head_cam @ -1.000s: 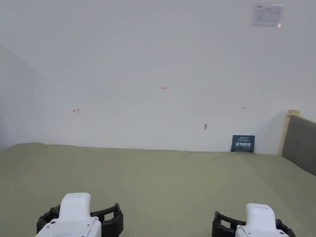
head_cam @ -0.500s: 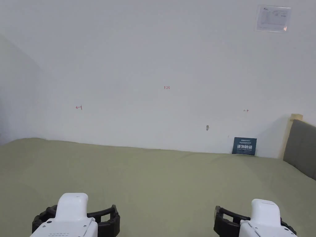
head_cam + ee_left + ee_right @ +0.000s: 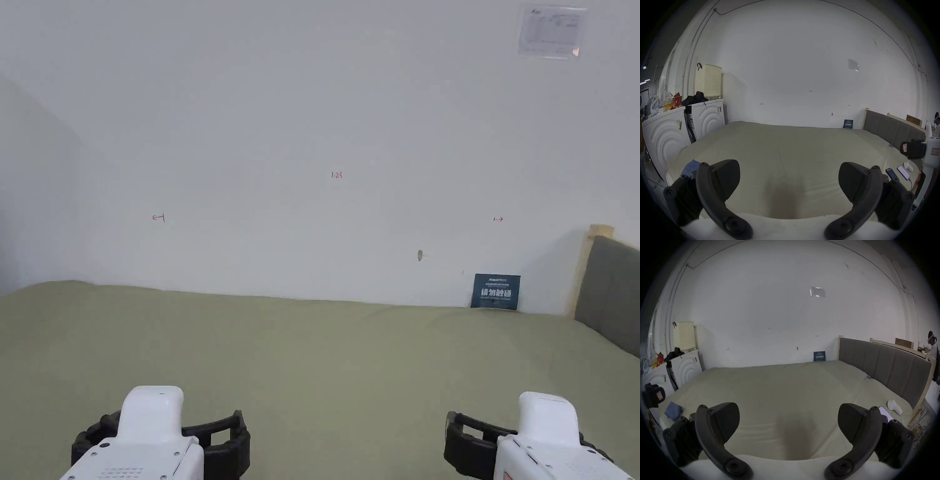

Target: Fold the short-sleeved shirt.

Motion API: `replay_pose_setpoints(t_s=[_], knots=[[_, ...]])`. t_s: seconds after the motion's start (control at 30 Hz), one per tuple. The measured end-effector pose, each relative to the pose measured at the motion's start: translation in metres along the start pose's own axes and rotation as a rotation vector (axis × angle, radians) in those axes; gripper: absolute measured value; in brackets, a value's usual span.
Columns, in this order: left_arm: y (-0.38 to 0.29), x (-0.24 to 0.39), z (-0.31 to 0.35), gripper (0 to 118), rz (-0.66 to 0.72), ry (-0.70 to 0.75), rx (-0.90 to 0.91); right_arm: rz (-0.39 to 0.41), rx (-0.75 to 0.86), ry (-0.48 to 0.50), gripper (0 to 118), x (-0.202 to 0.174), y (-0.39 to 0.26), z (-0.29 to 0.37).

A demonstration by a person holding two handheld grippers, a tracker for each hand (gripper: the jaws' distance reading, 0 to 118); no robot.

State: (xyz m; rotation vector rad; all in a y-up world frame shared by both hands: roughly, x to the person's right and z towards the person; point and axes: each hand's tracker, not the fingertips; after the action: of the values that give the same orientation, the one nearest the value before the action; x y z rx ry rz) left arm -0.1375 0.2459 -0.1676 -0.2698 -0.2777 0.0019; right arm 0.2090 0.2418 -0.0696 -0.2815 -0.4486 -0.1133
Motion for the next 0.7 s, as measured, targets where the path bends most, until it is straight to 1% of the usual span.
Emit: replay_pose_setpoints(t_s=[0.1,0.17,0.3,0.43,0.53,0.7], knots=[[-0.0007,0.0027,-0.0019,118,-0.010,0.008,-0.007,-0.008,-0.012,0.044,118,0.0000,-0.0028,-0.0013],[-0.0009,0.0030,-0.0022,118,-0.009,0.002,-0.013,-0.038,-0.026,0.068,118,0.0017,-0.0035,-0.0016],[-0.0009,0.0029,-0.0008,118,-0.015,0.001,-0.008,-0.056,-0.017,0.061,118,0.0041,-0.0009,-0.0014],[-0.0009,0.0004,-0.0001,118,-0.013,0.022,-0.009,-0.053,-0.008,0.035,118,0.0054,0.0029,-0.0014],[-0.0017,-0.0024,-0.0001,118,0.002,0.026,-0.013,-0.075,-0.006,0.045,118,0.0085,0.0058,-0.0010],[-0.0040,-0.0034,0.0004,118,0.011,0.021,-0.016,-0.076,-0.008,0.045,118,0.0085,0.0058,0.0000]])
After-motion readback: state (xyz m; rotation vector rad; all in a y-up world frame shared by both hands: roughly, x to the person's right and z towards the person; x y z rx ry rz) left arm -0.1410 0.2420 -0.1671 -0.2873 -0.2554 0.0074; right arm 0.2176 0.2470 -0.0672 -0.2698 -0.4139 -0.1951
